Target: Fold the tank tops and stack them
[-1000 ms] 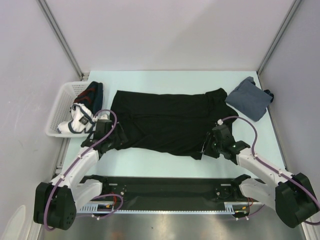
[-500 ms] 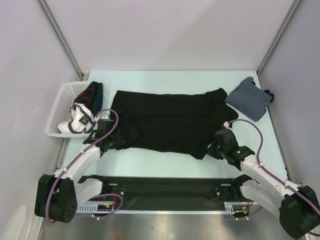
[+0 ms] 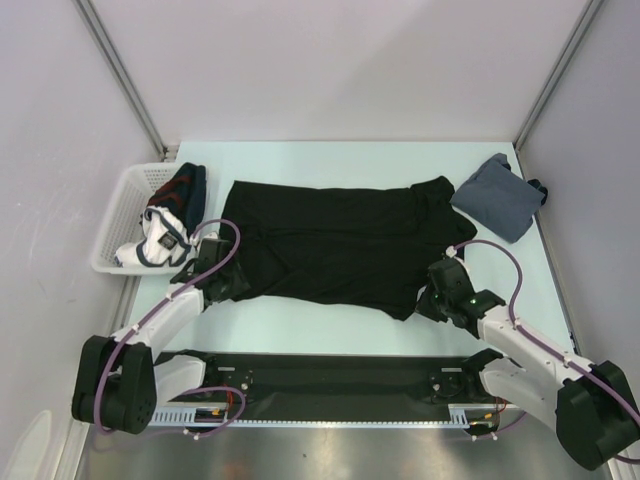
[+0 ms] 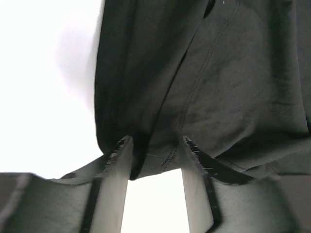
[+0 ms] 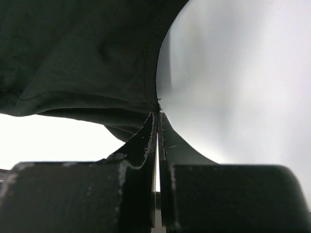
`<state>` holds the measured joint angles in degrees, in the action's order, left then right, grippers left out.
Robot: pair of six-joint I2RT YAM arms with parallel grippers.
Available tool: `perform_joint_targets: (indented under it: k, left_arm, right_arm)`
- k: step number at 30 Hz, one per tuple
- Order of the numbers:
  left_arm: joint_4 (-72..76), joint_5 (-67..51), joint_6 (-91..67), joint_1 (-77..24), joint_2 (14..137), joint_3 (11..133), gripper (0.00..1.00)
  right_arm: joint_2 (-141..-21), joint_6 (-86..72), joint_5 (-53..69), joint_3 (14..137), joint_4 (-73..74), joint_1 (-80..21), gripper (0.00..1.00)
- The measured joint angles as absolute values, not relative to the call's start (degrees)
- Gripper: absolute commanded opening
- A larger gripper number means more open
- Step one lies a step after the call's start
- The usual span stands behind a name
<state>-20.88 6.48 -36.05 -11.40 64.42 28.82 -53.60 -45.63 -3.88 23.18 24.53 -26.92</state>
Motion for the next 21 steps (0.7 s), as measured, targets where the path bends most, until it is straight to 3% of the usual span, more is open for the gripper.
perform_joint_targets:
  k: [4,6,10,13,15,21]
  left_arm:
    - [-20.8,7.1,-36.1,-11.4,64.1,28.8,0.16]
    - [-20.7,6.9,-36.1,-11.4,64.1,28.8,0.16]
    - [-20.4,5.9,-35.8,-11.4,64.1,28.8,0.43]
    - [-20.3,5.6,-36.0,-11.4,64.4,28.8,0.49]
    - [-20.3,5.6,-36.0,-11.4,64.5,28.8,0.5]
    - [-19.7,5.0,-36.0,-11.4,64.5,27.9,0.35]
  right_arm:
    - [-54.0,-45.6,-3.9,23.2,24.5,-26.9,0.0]
    - [-54.0,-45.6,-3.9,23.2,24.5,-26.9,0.0]
    - [-54.0,-45.5,-3.9,23.2,24.6,-26.6,0.0]
    - [-53.8,-45.4,-3.9,23.2,24.6,-26.3,0.0]
    - [-53.6,-45.4,-3.9,23.2,24.7,-26.2,0.0]
    - [-53.3,-45.4,-3.9,23.2,25.1,-25.5,0.0]
